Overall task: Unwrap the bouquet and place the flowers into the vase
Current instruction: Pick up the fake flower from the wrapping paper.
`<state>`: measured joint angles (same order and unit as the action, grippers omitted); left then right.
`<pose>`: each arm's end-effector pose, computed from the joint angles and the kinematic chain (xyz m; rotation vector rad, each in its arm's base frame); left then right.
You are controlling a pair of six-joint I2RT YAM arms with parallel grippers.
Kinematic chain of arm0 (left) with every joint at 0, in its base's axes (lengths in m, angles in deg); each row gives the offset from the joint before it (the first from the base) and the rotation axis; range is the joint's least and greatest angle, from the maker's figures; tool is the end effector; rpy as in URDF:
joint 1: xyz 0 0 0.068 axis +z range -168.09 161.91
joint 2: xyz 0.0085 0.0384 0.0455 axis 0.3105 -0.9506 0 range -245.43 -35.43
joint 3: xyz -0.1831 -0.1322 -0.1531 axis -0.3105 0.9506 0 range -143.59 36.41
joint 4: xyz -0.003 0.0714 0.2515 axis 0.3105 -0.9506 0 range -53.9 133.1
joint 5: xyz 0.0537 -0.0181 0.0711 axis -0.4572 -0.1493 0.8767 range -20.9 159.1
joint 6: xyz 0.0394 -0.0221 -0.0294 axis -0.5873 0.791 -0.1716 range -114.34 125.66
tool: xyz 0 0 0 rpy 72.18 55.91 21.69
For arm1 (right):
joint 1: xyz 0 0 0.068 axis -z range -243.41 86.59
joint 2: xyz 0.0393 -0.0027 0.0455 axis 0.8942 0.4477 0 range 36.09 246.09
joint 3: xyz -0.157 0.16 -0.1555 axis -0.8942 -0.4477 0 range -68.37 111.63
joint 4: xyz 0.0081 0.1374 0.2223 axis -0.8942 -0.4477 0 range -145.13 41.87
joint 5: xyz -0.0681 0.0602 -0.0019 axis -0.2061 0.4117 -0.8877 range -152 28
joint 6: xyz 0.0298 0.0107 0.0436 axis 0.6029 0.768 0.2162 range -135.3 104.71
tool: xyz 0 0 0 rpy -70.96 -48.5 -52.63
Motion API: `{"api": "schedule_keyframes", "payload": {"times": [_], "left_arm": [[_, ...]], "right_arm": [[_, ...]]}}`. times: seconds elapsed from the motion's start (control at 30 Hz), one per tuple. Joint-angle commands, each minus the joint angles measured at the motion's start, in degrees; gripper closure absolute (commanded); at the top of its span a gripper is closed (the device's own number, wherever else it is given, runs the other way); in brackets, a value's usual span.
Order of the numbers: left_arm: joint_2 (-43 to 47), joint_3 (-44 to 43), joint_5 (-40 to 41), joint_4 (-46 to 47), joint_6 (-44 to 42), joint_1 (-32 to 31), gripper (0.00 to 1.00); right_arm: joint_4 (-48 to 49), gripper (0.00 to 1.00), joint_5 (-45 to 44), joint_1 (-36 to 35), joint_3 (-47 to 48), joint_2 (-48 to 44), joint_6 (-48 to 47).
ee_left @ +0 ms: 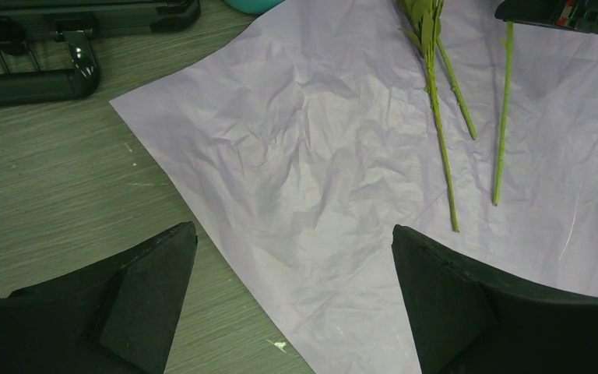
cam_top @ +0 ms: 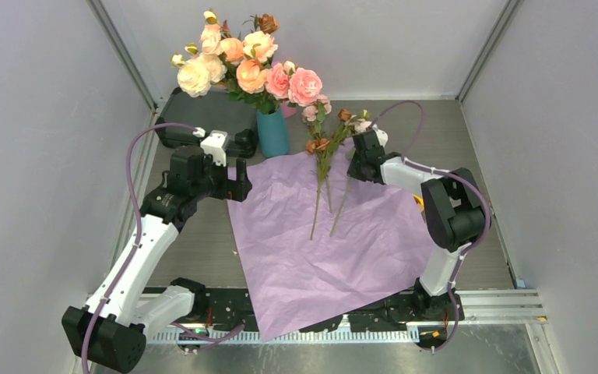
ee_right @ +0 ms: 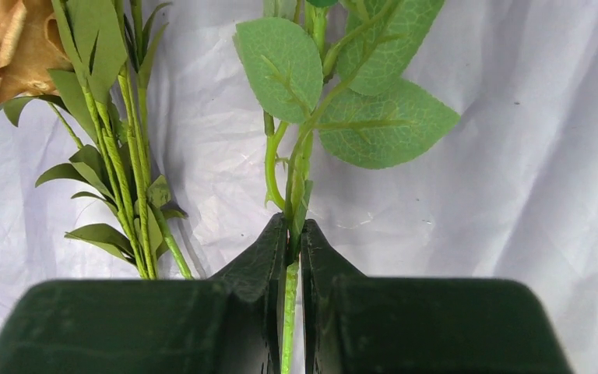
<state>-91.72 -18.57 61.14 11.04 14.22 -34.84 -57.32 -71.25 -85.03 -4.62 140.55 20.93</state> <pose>0.2006 -0.0656 0.3274 0.2365 2.1617 -0.4042 0.3564 0.1351 0.1713 0.3819 2.4132 0.2582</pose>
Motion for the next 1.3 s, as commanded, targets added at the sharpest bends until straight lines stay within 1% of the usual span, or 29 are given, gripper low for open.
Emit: {"api": "schedule_keyframes", "payload": {"times": [0.0,0.23,0.43,0.63,0.87,0.93,1.03,1.13,1.27], "left_arm": [[0.76,-0.74,0.14,-0.02,-0.65,0.14,0.01],[1.02,-0.7,0.38,-0.03,-0.73,0.14,0.01],[1.28,-0.64,0.71,0.06,-0.82,0.14,0.01],[1.41,-0.52,0.84,0.06,-0.89,0.19,0.01],[2.12,-0.17,1.24,0.24,-1.0,0.12,0.01],[2.43,-0.06,1.02,0.31,-1.0,0.15,0.01],[3.17,0.4,-1.05,1.05,-1.2,0.14,0.01],[3.77,0.66,-6.63,2.68,-1.83,0.14,0.01],[4.6,1.37,-13.85,5.7,-0.36,-0.14,0.01]], "right_arm": [[-0.68,1.0,-5.88,0.09,-0.92,-4.76,-1.99],[-1.46,1.0,-9.88,0.09,-2.15,-8.38,-3.13],[-2.46,1.0,-16.66,0.36,-3.59,-12.49,-4.88],[-3.54,1.0,-18.53,1.43,-4.34,-15.99,-6.04],[-3.81,1.0,-18.89,2.86,-5.87,-22.49,-7.35],[-2.9,1.0,-16.89,2.96,-7.3,-24.83,-9.02],[-0.88,1.0,-9.11,2.91,-9.32,-28.56,-10.86],[-0.46,1.0,-0.69,2.84,-12.02,-34.31,-11.91],[0.22,1.0,6.87,1.58,-15.57,-43.17,-11.76]]}}
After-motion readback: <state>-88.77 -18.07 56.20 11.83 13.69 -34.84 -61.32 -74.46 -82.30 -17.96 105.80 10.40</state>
